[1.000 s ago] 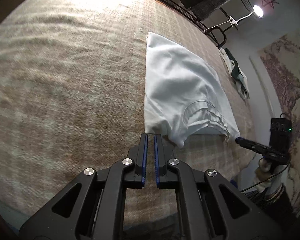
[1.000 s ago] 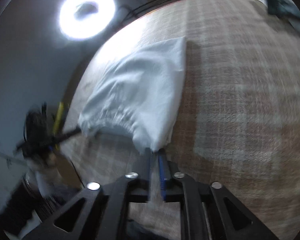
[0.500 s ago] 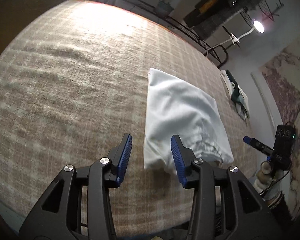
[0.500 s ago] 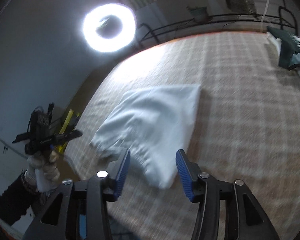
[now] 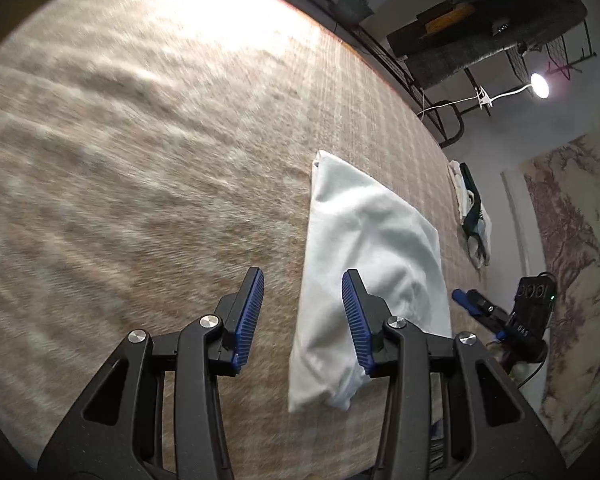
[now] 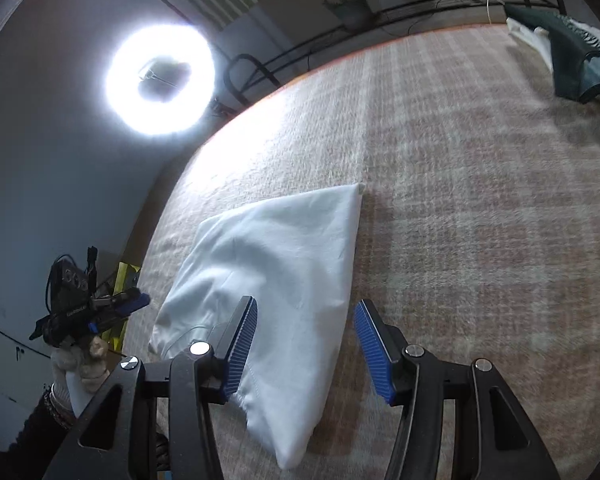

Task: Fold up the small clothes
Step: 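Grasp the folded shirt's edge with the left tool while the right tool grasps it too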

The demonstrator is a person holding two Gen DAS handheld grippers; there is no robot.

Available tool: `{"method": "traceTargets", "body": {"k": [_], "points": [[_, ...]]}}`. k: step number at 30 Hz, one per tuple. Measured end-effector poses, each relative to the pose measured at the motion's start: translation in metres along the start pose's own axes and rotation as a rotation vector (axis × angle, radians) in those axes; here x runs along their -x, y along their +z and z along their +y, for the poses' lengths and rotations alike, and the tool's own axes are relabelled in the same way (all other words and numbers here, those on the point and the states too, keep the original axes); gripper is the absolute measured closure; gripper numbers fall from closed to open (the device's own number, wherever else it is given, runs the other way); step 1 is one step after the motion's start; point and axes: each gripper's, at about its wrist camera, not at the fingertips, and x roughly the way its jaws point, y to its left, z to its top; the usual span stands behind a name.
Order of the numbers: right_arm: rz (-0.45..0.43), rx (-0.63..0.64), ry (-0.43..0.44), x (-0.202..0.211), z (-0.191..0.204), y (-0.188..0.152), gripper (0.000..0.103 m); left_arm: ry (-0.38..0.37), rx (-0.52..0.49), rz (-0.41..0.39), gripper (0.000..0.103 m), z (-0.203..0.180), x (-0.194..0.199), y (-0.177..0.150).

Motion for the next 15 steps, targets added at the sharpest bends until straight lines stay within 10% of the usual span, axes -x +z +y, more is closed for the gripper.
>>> {"method": "traceTargets", "body": {"k": [15], "points": [[0.068, -0.129, 0.092, -0.036, -0.027, 0.005, 0.055, -0.018, 0.004, 0.065, 0.062, -0.015, -0.049, 0.007]]}}
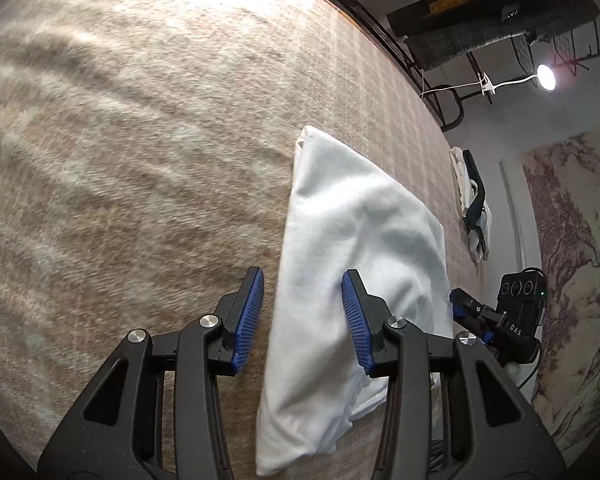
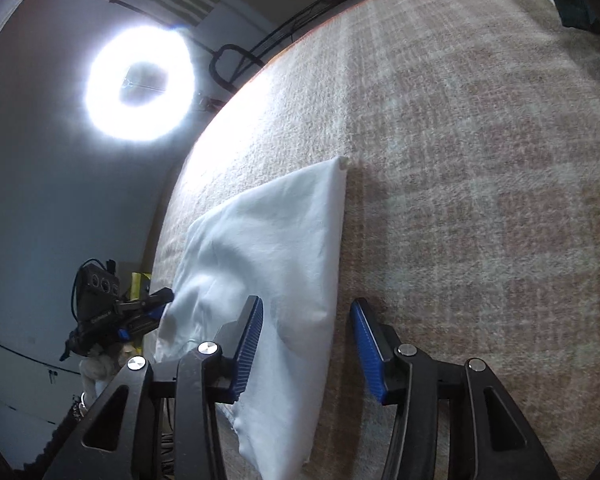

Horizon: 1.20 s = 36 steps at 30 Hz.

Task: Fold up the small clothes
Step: 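Grasp the folded shirt's edge with the left tool while the right tool grasps it too, then lift the folded shirt with both tools and carry it toward the clothes stack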

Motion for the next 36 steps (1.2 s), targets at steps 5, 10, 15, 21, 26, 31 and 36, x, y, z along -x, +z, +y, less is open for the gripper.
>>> {"method": "traceTargets", "body": {"k": [5, 10, 15, 21, 26, 31, 36], "points": [[0.004, -0.022, 0.026, -0.008, 0.001, 0.003, 0.066, 0.031, -0.036, 0.0, 0.062, -0.012, -0.006, 0.0], [0.021, -0.028, 0.029, -0.018, 0.006, 0.004, 0.076, 0.097, -0.089, -0.004, 0.081, -0.025, -0.012, -0.002], [0.044, -0.001, -0.009, -0.026, 0.021, 0.003, 0.091, 0.159, -0.159, -0.024, 0.091, -0.043, -0.017, -0.006], [0.028, 0.074, -0.093, -0.022, 0.047, 0.007, 0.094, 0.177, -0.189, -0.062, 0.094, -0.054, -0.01, -0.007], [0.01, 0.136, -0.154, -0.016, 0.069, 0.008, 0.095, 0.16, -0.186, -0.087, 0.094, -0.063, -0.005, -0.007], [-0.024, 0.154, -0.15, -0.007, 0.078, 0.014, 0.095, 0.146, -0.229, -0.119, 0.094, -0.082, 0.002, -0.004], [-0.067, 0.151, -0.143, 0.01, 0.078, 0.018, 0.095, 0.13, -0.274, -0.132, 0.095, -0.105, 0.001, -0.003]]}}
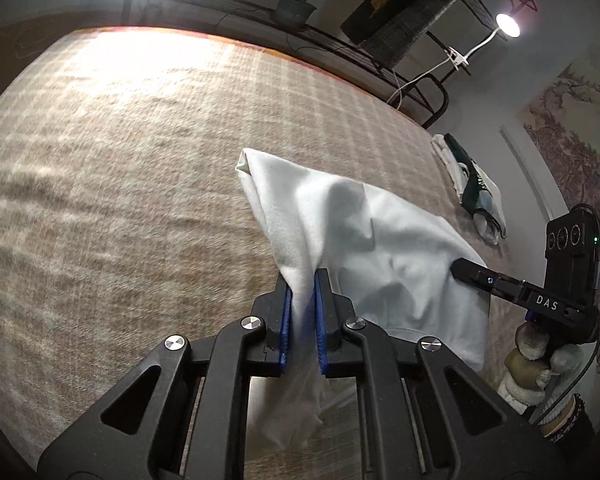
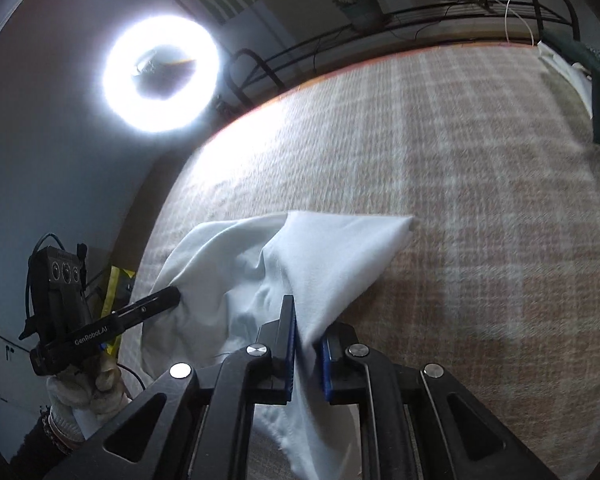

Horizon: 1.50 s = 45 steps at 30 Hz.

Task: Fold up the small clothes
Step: 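Lift the folded shirt with both tools and carry it toward the clothes stack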

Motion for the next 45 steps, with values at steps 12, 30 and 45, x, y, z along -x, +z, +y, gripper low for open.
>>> {"method": "traceTargets", "body": {"k": [12, 30, 45], "points": [[-0.119, 0.009, -0.07, 0.067, -0.018, 0.016, 0.095, -0.073, -0.115, -0.023, 0.095, -0.076, -0.012, 0.02], [-0.246, 0.056, -0.262, 0.178, -0.106, 0.063, 0.096, -0.181, -0.288, -0.036, 0.095, -0.245, -0.093, 0.064], [-0.361, 0.024, -0.392, 0.248, -0.23, 0.128, 0.096, -0.215, -0.41, -0.065, 0.095, -0.377, -0.192, 0.108]]}}
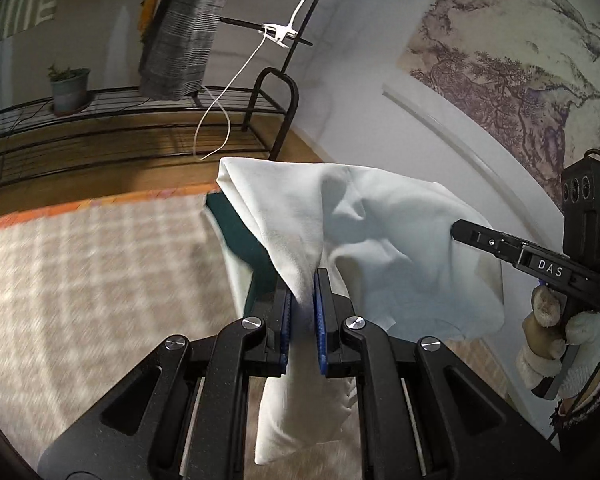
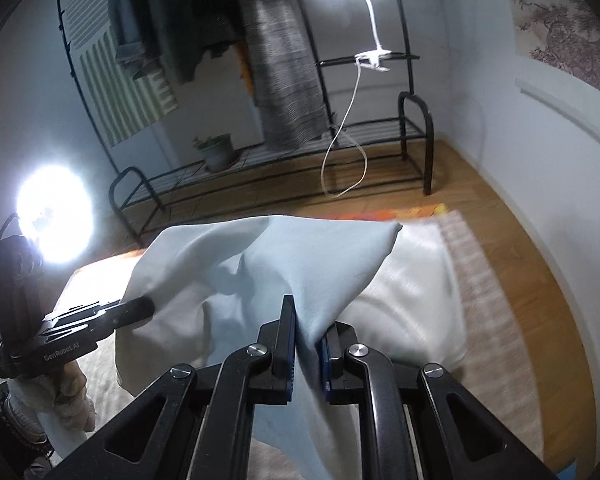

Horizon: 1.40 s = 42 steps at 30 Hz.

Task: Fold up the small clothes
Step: 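Lift the folded shirt with both tools and carry it toward the clothes stack, then lower the shirt onto the stack and open both tools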

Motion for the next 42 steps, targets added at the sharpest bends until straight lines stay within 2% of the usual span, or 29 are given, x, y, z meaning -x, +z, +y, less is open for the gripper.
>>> {"method": "traceTargets", "body": {"k": [7, 16, 22, 24, 26, 27, 28, 32, 42], "points": [[-0.022, 0.038, -0.014, -0.029, -0.032, 0.026, 0.096, 0.026, -0.024, -0.012, 0.095, -0.008, -0.052, 0.025], [0.009, 0.025, -0.046, -0.077, -0.064, 0.032, 0.096, 0.079, -0.027, 0.019, 0.095, 0.002, -0.092, 0.017], [0.059, 0.014, -0.071, -0.108, -0.082, 0.027, 0.095, 0.149, -0.055, 0.038, 0.095, 0.004, -0.106, 0.011], [0.084, 0.024, -0.103, -0.117, -0.083, 0.028, 0.092, 0.181, -0.054, 0.045, 0.093, 0.006, -0.107, 0.011], [0.103, 0.032, -0.17, -0.122, -0.085, 0.028, 0.084, 0.211, -0.042, 0.053, 0.093, 0.01, -0.108, 0.012], [0.109, 0.032, -0.198, -0.123, -0.086, 0.028, 0.075, 0.21, -0.032, 0.057, 0.092, 0.011, -0.108, 0.012], [0.115, 0.03, -0.235, -0.125, -0.088, 0.029, 0.071, 0.209, -0.025, 0.061, 0.089, 0.013, -0.106, 0.012], [0.109, -0.004, -0.267, -0.118, -0.096, 0.031, 0.069, 0.202, -0.027, 0.064, 0.076, 0.012, -0.097, 0.014], [0.058, -0.005, -0.263, -0.076, -0.075, 0.032, 0.065, 0.192, -0.053, 0.022, 0.075, -0.006, -0.046, 0.012]]}}
